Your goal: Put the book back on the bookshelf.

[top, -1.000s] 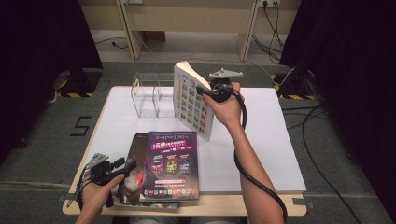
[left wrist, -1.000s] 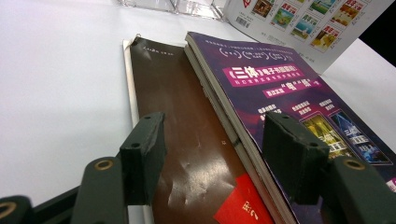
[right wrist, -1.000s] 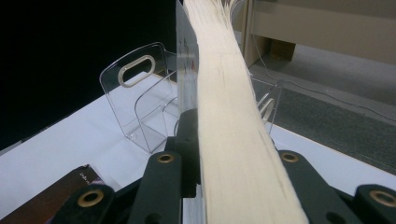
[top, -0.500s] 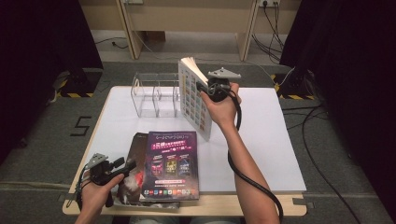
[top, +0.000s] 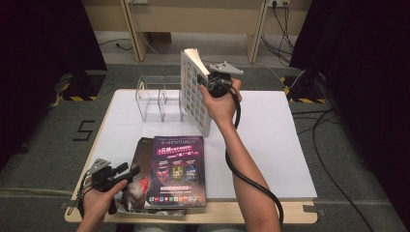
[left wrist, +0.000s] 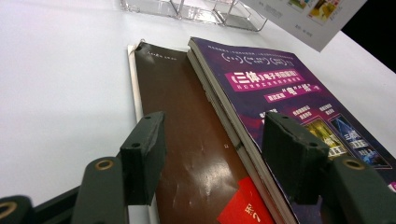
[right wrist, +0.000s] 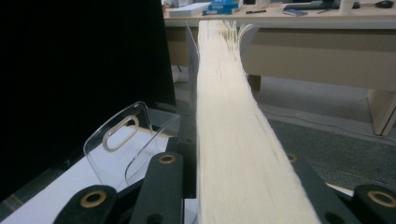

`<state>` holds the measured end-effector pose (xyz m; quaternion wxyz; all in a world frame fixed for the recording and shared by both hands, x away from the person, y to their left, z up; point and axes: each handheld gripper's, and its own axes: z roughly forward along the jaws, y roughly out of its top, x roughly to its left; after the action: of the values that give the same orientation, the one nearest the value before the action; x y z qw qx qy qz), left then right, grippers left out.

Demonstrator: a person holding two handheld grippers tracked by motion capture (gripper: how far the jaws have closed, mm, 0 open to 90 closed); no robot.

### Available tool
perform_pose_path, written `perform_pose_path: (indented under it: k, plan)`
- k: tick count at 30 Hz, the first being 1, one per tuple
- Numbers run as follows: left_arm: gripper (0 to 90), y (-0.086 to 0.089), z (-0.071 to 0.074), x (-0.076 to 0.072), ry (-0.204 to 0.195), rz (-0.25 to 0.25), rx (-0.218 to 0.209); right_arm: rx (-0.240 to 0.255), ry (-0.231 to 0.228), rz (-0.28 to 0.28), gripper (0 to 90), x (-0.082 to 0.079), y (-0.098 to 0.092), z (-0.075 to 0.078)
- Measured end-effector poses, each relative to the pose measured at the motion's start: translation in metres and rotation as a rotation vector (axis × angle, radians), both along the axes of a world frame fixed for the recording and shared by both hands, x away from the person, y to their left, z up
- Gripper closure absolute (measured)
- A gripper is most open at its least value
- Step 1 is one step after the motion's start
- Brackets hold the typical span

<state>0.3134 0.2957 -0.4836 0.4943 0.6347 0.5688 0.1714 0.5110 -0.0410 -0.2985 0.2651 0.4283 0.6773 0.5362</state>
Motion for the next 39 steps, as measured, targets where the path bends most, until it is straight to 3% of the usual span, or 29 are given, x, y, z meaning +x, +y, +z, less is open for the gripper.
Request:
perform_pose_path:
  k: [14, 22, 32, 39]
  plan:
    - [39.0, 0.001, 0.0, 0.0, 0.0, -0.003, -0.001, 0.005, 0.004, -0.094, 74.0, 0.03, 0.025, 0.006]
    - [39.0, 0.002, 0.0, 0.0, -0.002, 0.0, -0.003, 0.011, 0.016, -0.14, 73.9, 0.046, 0.03, 0.003]
    - [39.0, 0.003, 0.0, 0.0, -0.001, 0.004, -0.004, 0.026, 0.007, -0.174, 73.9, 0.039, 0.026, 0.001]
    - [39.0, 0.001, 0.0, 0.0, -0.003, -0.003, -0.005, 0.016, -0.01, -0.185, 73.9, 0.047, 0.035, 0.0]
